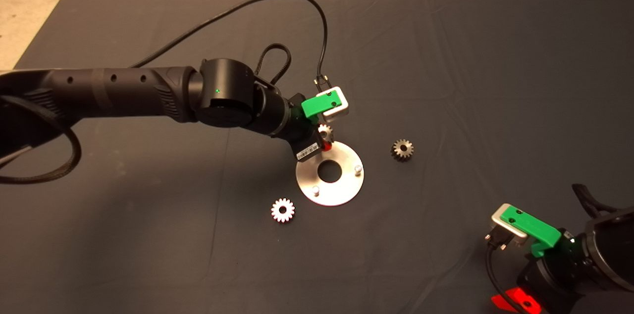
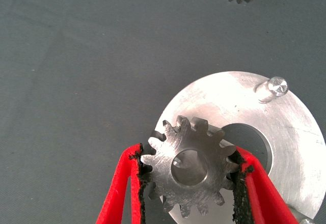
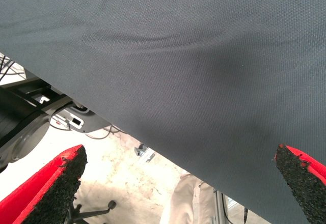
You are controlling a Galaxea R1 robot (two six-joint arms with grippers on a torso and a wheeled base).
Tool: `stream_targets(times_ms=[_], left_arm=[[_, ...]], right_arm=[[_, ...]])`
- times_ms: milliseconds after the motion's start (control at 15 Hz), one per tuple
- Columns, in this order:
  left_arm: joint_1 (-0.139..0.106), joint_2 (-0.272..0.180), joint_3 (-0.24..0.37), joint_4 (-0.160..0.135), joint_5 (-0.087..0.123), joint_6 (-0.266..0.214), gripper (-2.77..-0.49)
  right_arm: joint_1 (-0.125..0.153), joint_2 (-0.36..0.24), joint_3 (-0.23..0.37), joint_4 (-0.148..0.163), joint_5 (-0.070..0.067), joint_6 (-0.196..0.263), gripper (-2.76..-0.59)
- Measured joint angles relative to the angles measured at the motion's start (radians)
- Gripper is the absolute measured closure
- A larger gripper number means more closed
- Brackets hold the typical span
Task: Install three planetary gears onto the carrier pins
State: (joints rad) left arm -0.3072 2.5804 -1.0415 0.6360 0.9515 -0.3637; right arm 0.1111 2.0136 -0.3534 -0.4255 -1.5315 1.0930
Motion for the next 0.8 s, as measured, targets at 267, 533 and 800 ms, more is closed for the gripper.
stream_targets(times_ms=[267,533,800], left_arm=[[0.022,0.005,-0.02,-0.003,0.002,0.02,-0.75],[0.036,0.018,-0.029,-0.003,-0.003,0.057,-0.75],[0.046,0.019,-0.039,-0.004,-0.018,0.064,-0.74]], right_arm=[[0.0,0.0,0.0,0.0,0.0,0.0,-2.75],[0.003,0.0,0.0,0.0,0.001,0.0,-2.75],[0.003,-0.002,0.0,0.0,0.0,0.0,-2.75]])
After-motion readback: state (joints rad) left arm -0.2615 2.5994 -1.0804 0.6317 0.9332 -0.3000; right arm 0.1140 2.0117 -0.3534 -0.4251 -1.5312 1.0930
